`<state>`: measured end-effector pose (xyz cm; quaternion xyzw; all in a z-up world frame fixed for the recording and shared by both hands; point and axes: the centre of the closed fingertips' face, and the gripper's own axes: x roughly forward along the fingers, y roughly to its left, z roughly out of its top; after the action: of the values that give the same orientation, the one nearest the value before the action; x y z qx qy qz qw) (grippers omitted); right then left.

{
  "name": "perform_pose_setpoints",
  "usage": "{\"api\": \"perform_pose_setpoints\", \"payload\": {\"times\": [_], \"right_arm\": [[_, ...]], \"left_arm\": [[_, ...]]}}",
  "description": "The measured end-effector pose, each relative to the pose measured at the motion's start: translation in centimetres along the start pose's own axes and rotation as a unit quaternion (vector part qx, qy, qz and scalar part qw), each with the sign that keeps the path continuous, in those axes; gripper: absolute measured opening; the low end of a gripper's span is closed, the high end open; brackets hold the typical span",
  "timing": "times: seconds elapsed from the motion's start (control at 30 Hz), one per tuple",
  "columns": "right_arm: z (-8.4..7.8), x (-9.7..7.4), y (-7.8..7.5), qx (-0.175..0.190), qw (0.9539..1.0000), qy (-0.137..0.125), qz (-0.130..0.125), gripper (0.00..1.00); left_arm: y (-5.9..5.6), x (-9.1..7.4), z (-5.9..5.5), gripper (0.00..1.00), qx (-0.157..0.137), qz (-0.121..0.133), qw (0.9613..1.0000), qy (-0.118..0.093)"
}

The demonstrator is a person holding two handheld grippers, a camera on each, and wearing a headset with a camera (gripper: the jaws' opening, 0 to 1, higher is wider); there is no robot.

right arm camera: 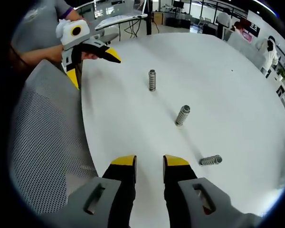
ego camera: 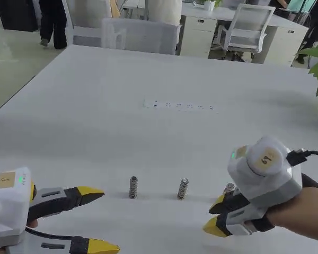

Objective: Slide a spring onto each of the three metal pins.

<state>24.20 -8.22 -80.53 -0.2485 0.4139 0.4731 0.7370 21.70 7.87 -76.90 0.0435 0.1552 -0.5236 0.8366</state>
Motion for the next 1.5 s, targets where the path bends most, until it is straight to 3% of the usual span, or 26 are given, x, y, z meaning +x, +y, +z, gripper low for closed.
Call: {"api": "perform_pose_setpoints", "payload": {"times": [0.23,0.63,0.97,1.5], "right_arm": [[-1.7,-1.9,-0.8,0.040,0.9981,-0.042,-0.024,0.22],[-3.8,-4.1,-1.7,0.082,0.9888,-0.111,-0.058,0.33],[-4.1,-5.5,-1.9,0.082,0.9755,-0.187,-0.081,0.41],[-4.4,-5.7,-2.2,0.082,0.9616,-0.242,-0.100,0.57]], "left_arm": [[-0.3,0.1,0.1,0.60,-0.003,0.002,1.0000,0.000],[-0.6,0.1,0.1,0.61,-0.008,0.004,1.0000,0.000],[-0.5,0.0,0.0,0.62,-0.016,0.010,0.9998,-0.004],[-0.6,-0.4,-0.4,0.66,-0.033,0.025,0.9991,-0.009]]}}
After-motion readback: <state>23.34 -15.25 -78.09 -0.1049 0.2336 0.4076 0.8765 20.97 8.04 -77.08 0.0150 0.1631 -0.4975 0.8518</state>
